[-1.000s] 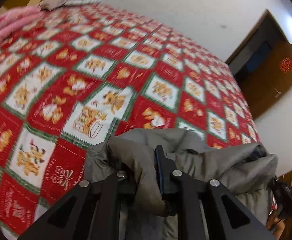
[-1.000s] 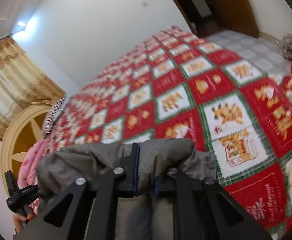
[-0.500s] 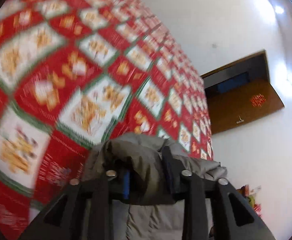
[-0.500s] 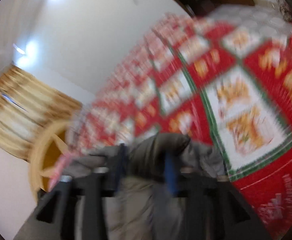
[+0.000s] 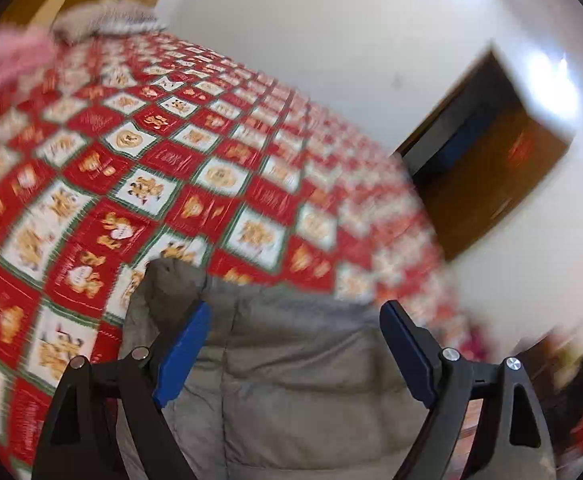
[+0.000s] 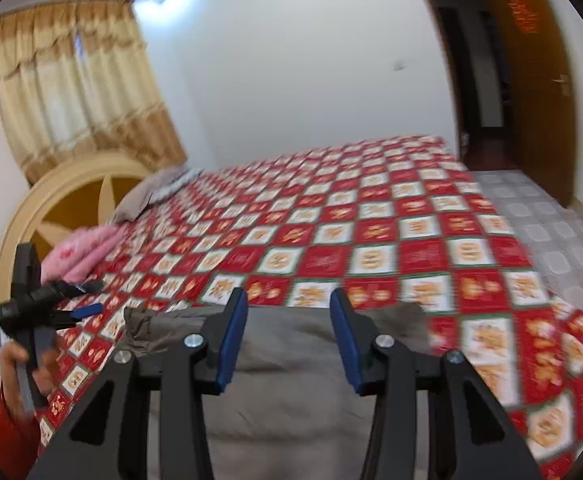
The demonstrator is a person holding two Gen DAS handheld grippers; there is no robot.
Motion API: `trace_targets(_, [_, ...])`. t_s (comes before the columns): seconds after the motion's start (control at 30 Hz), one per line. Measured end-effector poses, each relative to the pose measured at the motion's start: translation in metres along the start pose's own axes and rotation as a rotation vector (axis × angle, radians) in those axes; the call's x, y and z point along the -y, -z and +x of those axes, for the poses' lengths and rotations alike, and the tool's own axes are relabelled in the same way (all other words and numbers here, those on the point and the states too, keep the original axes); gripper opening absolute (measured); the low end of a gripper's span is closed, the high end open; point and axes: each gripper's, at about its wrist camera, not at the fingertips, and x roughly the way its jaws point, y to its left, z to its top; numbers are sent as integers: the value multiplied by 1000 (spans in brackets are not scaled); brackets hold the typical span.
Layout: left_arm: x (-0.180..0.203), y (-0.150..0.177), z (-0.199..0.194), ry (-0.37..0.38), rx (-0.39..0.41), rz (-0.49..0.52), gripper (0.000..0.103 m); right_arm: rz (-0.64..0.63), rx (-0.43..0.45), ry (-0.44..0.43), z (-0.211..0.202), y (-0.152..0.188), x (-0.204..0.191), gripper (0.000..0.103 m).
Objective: Fold large clothes
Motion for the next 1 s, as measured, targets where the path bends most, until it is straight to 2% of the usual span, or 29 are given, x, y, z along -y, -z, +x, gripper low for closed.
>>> trace_targets(0.07, [21, 16, 24, -44, -31, 54, 87, -60, -85, 36, 54, 2, -17, 47])
trace_targets(0.13, [38, 34, 45, -57, -45, 113, 87, -140, -148, 131, 94, 10, -24, 40])
trace_targets(0.2, [54, 49, 66, -103, -48, 201, 87, -150, -207, 213, 126, 25, -9, 34])
trace_targets(0.27, [59, 56, 82, -146, -41, 270, 87, -98, -234, 257, 136, 40, 16, 34])
trace_targets(0.3, [54, 58, 92, -165, -41, 269, 87, -60, -242, 262, 138, 48, 32, 34])
trace_targets(0.37, [40, 59, 104, -151, -51, 225, 87, 13, -243, 255, 137, 63, 61, 34])
trace_targets(0.43, [32, 59, 114, -129, -39, 197, 87, 107, -210, 199, 127, 68, 84, 32])
trace_targets(0.57, [33, 70, 126, -109, 25, 210, 89, 191, -170, 122, 120, 76, 97, 31])
trace_targets(0.6, [34, 71, 129, -105, 31, 204, 89, 215, -161, 109, 120, 78, 101, 29])
trace_targets(0.67, [30, 71, 134, -87, 24, 183, 89, 271, -149, 108, 118, 81, 111, 16])
trace_targets(0.7, [28, 70, 135, -74, 20, 174, 89, 301, -146, 109, 120, 81, 116, 2])
trace_targets(0.8, [22, 68, 140, -38, 8, 141, 89, 415, -131, 78, 116, 86, 138, 0])
trace_targets(0.93, [22, 69, 141, -37, 5, 143, 89, 261, -148, 270, 100, 82, 126, 0])
trace_targets(1.0, [26, 70, 142, -52, 3, 158, 89, 268, -163, 278, 100, 85, 131, 0])
